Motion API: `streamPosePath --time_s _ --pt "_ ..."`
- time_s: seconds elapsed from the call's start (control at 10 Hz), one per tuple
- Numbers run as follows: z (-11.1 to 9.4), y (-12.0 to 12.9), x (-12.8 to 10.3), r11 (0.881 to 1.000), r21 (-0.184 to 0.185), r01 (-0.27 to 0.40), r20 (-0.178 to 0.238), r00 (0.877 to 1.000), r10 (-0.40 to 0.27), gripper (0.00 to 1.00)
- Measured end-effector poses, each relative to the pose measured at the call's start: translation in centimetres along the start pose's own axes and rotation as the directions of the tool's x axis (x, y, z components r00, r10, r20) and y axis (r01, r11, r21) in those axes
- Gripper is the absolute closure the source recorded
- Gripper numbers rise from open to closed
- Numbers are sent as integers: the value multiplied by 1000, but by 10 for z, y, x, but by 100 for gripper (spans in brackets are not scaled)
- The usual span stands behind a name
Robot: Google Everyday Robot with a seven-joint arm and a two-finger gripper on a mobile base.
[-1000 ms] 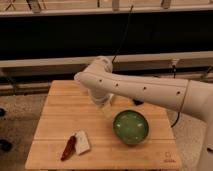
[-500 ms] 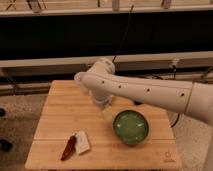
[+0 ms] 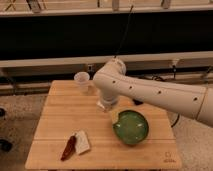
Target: Move the arm in a circular motion
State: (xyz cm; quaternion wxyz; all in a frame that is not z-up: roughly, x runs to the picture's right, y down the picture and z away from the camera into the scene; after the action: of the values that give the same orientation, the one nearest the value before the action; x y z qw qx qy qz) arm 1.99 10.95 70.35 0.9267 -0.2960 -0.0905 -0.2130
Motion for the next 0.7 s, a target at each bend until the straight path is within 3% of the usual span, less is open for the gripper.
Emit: streamPosePath --time_s 0.2,0.7 --pt "2 18 8 1000 -11 -7 5 1000 7 20" --pt "4 52 53 998 -29 -59 26 998 60 20"
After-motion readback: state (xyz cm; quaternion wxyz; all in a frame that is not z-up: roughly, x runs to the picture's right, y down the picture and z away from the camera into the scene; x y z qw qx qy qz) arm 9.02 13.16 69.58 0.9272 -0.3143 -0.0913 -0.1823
